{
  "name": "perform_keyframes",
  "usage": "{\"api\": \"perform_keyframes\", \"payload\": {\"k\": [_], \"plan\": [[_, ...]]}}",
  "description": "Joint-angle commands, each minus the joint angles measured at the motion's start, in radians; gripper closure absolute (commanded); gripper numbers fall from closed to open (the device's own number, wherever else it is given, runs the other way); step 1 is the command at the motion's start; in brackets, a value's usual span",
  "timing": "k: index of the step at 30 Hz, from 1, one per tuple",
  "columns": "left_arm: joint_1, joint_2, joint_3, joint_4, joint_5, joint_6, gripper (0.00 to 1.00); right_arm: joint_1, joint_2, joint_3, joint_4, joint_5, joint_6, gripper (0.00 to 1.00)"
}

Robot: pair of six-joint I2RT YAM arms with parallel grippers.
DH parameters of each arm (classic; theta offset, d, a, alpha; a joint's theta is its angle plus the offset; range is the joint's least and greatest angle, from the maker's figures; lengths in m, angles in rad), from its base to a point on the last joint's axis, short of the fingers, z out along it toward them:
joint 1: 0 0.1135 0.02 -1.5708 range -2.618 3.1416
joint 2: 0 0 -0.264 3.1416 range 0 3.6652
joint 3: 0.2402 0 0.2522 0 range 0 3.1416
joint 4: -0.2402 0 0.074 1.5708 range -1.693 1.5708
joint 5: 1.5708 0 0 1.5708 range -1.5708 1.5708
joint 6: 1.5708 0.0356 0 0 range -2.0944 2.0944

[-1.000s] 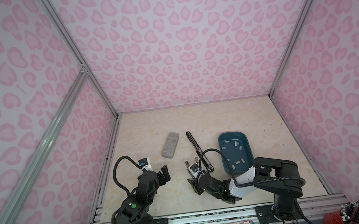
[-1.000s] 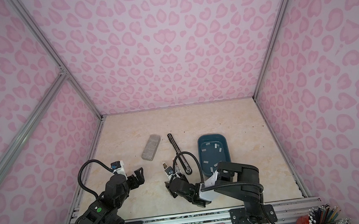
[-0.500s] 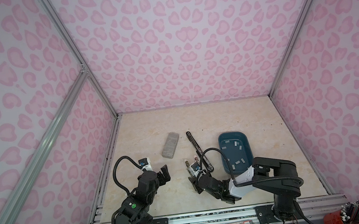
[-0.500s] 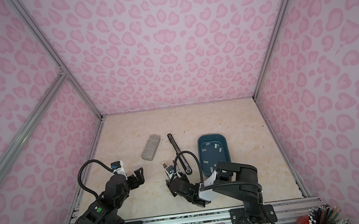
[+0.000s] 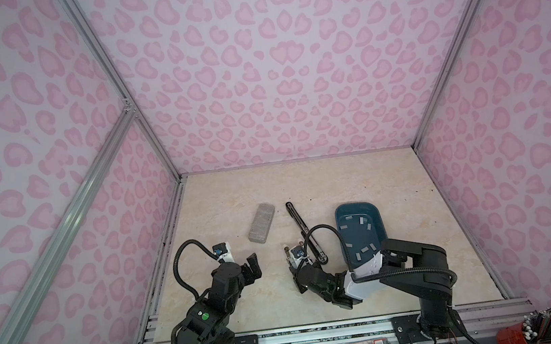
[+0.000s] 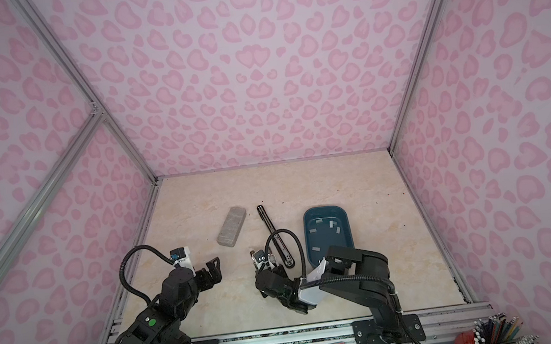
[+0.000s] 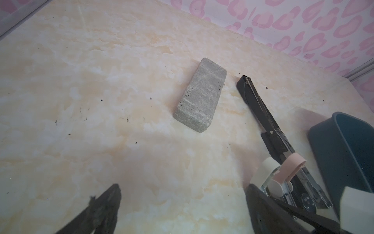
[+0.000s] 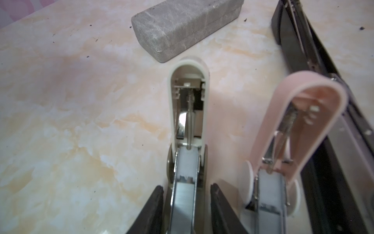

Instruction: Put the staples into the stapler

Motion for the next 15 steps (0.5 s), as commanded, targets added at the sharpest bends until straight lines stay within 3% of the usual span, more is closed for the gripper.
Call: {"api": "perform_keyframes", "payload": {"k": [1, 15], "plan": [[0.0, 0.001, 0.012, 0.012, -0.006, -0.004, 0.02, -0.002, 0.016, 0.003, -0.099, -0.01, 0.025, 0.61], [-0.001, 0.001, 0.012, 0.011, -0.007, -0.004, 0.02, 0.001, 0.021, -0.035, -0.076, -0.055, 0.032, 0.62]]}}
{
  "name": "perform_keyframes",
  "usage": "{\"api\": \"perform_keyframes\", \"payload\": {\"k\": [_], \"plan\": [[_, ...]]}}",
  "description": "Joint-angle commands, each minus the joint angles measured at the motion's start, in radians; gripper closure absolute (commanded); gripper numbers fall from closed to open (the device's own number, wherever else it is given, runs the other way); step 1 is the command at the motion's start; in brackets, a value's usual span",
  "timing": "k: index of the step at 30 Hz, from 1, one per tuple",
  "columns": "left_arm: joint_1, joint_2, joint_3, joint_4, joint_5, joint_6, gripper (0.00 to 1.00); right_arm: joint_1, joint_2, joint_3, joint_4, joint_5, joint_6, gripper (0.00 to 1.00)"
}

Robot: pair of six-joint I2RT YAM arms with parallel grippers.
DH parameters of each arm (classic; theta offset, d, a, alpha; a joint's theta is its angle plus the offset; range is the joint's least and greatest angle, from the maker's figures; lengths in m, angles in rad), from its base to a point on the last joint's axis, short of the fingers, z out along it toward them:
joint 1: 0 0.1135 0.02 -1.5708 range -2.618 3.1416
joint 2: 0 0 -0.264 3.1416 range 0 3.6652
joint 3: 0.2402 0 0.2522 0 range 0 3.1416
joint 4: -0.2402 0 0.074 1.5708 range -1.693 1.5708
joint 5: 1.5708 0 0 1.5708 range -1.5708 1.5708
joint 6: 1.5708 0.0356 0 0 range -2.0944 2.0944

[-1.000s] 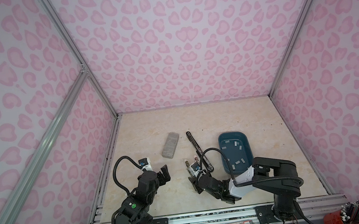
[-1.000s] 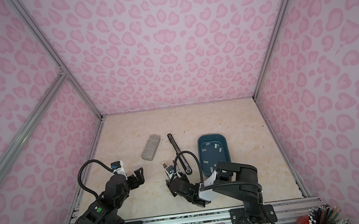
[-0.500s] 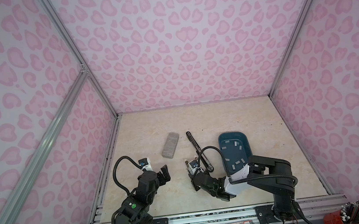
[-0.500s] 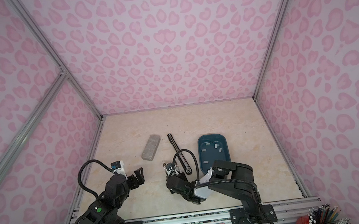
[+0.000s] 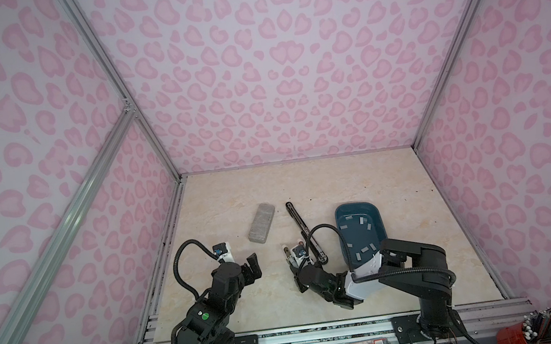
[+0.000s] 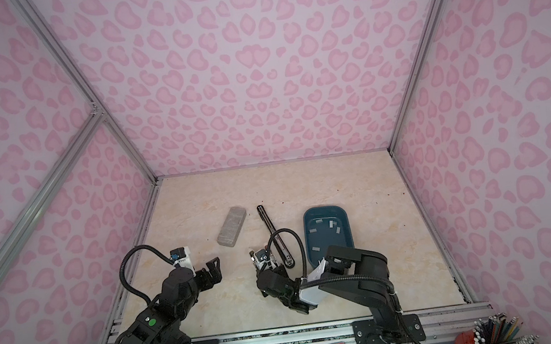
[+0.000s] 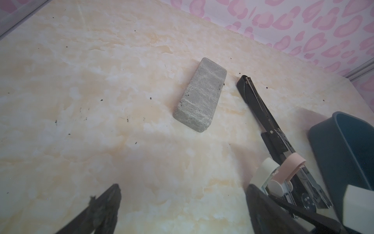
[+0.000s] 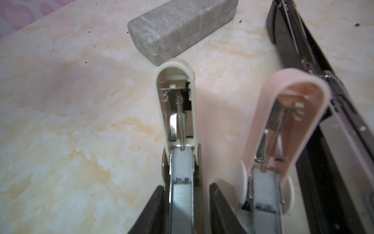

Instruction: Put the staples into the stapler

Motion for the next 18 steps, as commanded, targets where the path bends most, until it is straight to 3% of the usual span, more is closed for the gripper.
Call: {"api": "perform_keyframes", "payload": {"k": [1, 12, 18], "plan": [[-0.001, 0.001, 0.012, 0.012, -0.007, -0.004, 0.02, 0.005, 0.014, -0.018, -0.107, -0.048, 0.012, 0.62], [0.0, 0.004, 0.012, 0.013, -0.005, -0.004, 0.02, 0.027, 0.004, -0.038, -0.099, -0.005, 0.015, 0.58], [-0.001, 0.006, 0.013, 0.012, -0.006, -0.004, 0.02, 0.03, 0.019, -0.016, -0.141, 0.0, 0.025, 0.64]]}}
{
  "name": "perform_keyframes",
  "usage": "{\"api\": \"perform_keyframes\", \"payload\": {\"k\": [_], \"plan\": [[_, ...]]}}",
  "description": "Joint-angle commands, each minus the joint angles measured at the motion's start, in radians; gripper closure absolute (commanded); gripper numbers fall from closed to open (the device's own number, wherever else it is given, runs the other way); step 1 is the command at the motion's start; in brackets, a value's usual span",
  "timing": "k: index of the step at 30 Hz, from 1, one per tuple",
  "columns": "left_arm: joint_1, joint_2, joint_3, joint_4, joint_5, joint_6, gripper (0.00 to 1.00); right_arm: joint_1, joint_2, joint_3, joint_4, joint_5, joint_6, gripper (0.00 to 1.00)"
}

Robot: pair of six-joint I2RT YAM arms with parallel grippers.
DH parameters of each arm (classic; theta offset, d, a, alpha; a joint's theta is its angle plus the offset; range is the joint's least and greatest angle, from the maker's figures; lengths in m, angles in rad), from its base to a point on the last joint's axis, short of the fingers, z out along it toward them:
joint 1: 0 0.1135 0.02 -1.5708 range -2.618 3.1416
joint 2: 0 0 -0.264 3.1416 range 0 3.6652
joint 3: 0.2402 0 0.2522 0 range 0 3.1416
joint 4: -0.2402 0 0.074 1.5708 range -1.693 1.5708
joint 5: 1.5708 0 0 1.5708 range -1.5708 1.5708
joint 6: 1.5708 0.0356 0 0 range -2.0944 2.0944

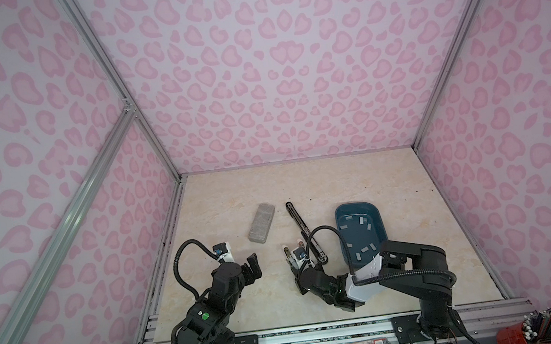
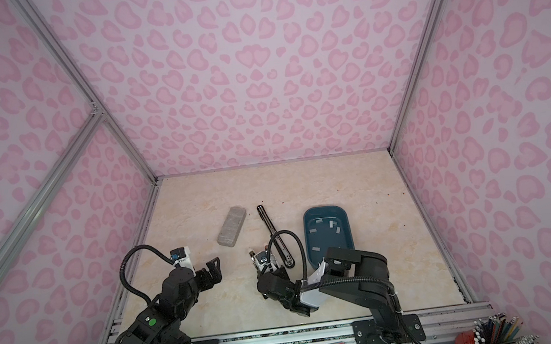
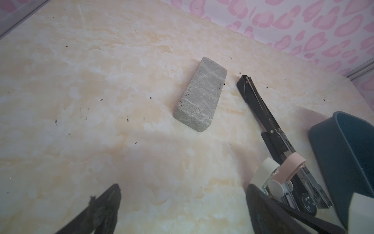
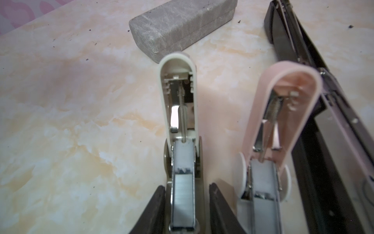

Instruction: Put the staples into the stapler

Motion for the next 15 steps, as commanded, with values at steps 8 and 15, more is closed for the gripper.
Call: {"api": "perform_keyframes", "payload": {"k": [8, 15], "plan": [[-0.001, 0.002, 0.013, 0.014, -0.005, -0.003, 0.02, 0.015, 0.043, 0.02, -0.197, -0.026, 0.029, 0.63], [0.0, 0.002, 0.013, 0.016, -0.002, 0.0, 0.02, 0.023, 0.043, 0.015, -0.197, -0.02, 0.026, 0.68]]}}
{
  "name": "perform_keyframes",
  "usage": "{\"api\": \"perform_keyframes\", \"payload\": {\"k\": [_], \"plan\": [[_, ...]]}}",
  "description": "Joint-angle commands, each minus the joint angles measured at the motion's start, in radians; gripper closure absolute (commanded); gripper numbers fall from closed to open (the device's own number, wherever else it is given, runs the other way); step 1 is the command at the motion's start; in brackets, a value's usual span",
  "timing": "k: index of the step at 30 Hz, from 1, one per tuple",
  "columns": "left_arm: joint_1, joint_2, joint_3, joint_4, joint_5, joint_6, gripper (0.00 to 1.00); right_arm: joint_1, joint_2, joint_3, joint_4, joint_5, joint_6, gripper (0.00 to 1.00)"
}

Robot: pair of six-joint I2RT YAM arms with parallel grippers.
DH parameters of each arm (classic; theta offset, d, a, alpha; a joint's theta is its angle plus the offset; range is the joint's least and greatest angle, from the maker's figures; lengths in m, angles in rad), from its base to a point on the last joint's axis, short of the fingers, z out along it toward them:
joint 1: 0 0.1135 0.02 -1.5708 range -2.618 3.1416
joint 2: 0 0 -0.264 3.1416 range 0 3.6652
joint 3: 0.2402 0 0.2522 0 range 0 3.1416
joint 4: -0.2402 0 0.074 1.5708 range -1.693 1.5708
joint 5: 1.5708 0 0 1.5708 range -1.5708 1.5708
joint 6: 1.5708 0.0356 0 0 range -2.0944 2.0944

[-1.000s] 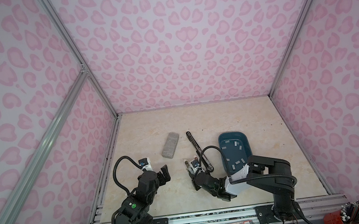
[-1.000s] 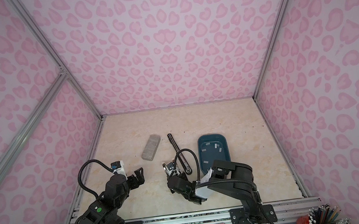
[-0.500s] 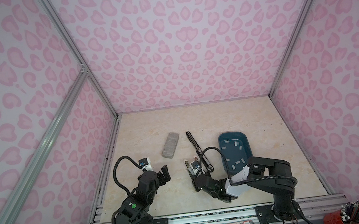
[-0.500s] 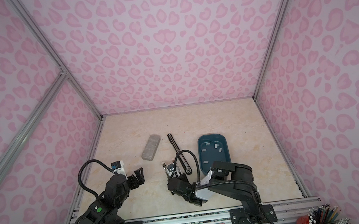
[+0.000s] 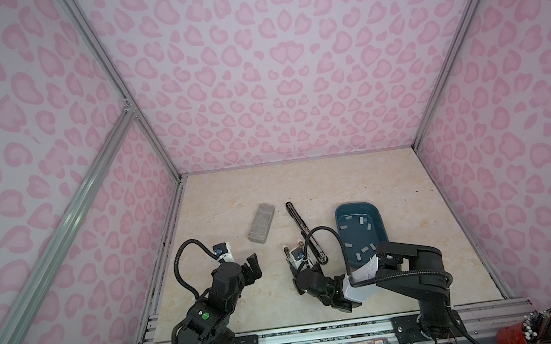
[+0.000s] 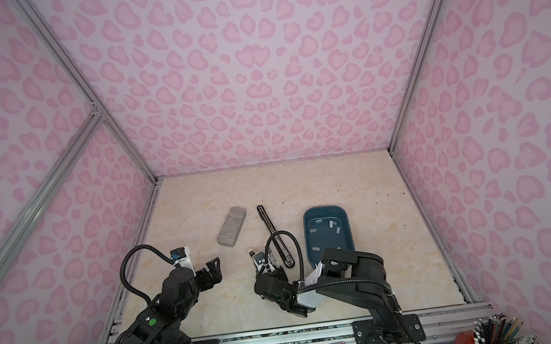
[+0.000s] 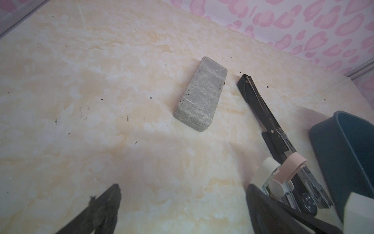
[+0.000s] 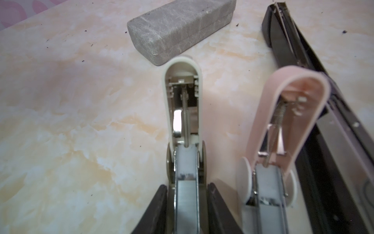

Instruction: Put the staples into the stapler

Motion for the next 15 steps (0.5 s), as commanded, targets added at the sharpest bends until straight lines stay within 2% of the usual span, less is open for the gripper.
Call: {"api": "perform_keyframes", "payload": {"k": [1, 7, 10, 14, 15], "plan": [[-0.001, 0.001, 0.013, 0.022, -0.001, 0.004, 0.02, 0.009, 0.02, -0.012, -0.177, -0.059, 0.022, 0.7], [-0.001, -0.02, 0.111, -0.004, 0.098, 0.005, 0.03, 0.015, 0.025, -0.014, -0.154, -0.076, 0.005, 0.77], [-0.001, -0.041, 0.103, 0.086, 0.217, -0.013, 0.03, 0.015, 0.022, -0.03, -0.117, -0.099, -0.015, 0.8], [0.001, 0.043, 0.094, 0.126, 0.267, -0.037, 0.01, 0.015, 0.016, -0.071, -0.033, -0.125, -0.036, 0.82], [0.001, 0.071, 0.076, 0.167, 0.281, -0.043, 0.03, 0.015, 0.014, -0.081, -0.019, -0.129, -0.038, 0.82]]}}
